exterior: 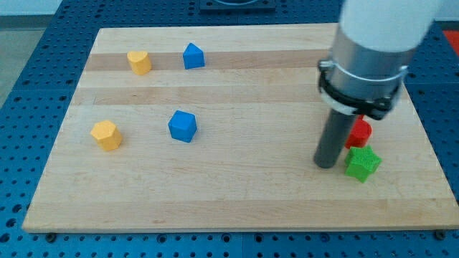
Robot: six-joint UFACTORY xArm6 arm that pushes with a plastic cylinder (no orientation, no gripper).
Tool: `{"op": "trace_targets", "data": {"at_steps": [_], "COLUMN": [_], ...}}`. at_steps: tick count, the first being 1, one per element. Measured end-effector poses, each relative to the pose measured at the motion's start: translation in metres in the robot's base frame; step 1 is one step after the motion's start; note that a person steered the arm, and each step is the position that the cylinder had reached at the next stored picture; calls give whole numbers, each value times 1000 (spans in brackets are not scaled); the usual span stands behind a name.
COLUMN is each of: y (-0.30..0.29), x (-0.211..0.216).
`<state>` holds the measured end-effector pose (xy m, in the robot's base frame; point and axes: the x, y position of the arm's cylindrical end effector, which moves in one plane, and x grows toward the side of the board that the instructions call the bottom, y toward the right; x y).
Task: Move your arm to the center
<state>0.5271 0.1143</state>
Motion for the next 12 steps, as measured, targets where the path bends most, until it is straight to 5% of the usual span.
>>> {"op": "trace_targets", "data": {"at_steps": [1,12], "y": [-43,-124], "x": [-12,-104]}}
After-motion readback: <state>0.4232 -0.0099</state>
